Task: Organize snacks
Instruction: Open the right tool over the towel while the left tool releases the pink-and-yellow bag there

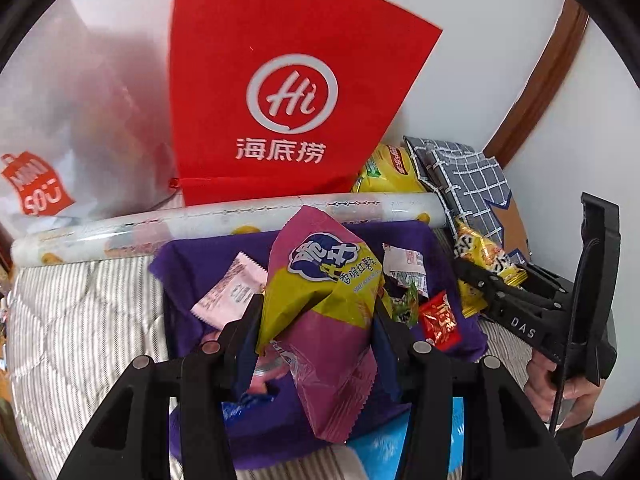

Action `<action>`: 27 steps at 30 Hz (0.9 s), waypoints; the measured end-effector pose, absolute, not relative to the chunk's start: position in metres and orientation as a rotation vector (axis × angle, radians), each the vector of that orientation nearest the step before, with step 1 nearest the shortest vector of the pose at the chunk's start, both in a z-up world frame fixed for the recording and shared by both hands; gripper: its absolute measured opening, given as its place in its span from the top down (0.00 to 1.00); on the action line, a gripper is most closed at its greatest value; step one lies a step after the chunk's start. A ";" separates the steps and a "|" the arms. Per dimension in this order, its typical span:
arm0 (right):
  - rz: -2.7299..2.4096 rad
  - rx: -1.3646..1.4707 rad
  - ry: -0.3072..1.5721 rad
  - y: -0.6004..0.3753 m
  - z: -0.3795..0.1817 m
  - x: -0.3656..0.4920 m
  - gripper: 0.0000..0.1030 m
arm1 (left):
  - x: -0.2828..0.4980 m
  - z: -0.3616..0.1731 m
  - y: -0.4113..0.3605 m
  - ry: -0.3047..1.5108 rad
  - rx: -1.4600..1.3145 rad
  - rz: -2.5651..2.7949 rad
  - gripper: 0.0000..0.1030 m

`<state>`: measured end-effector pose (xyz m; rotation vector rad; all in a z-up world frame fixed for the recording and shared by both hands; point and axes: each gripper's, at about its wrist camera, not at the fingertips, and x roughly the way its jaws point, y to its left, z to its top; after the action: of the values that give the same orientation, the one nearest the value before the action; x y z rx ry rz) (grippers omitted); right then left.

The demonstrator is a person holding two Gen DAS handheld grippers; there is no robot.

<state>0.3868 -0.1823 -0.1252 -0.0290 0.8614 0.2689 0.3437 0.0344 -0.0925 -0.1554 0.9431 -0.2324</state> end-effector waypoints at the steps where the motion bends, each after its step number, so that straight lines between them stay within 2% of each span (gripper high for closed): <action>1: 0.275 -0.035 0.873 -0.182 -0.129 0.390 0.63 | 0.347 -0.097 0.033 0.949 -0.154 -0.230 0.54; 8: 0.297 -0.051 0.943 -0.178 -0.155 0.411 0.63 | 0.363 -0.122 0.027 0.985 -0.135 -0.231 0.54; 19: 0.320 -0.056 0.995 -0.174 -0.172 0.416 0.62 | 0.365 -0.125 0.025 0.973 -0.119 -0.246 0.53; 23: 0.327 -0.081 0.958 -0.172 -0.164 0.411 0.41 | 0.367 -0.127 0.023 0.980 -0.118 -0.261 0.53; 27: 0.323 -0.088 0.924 -0.174 -0.151 0.402 0.39 | 0.366 -0.128 0.022 0.985 -0.114 -0.265 0.50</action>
<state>0.4021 -0.1740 -0.1507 -0.0881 0.9242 0.3232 0.3661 0.0215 -0.1276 -0.1139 0.9847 -0.2645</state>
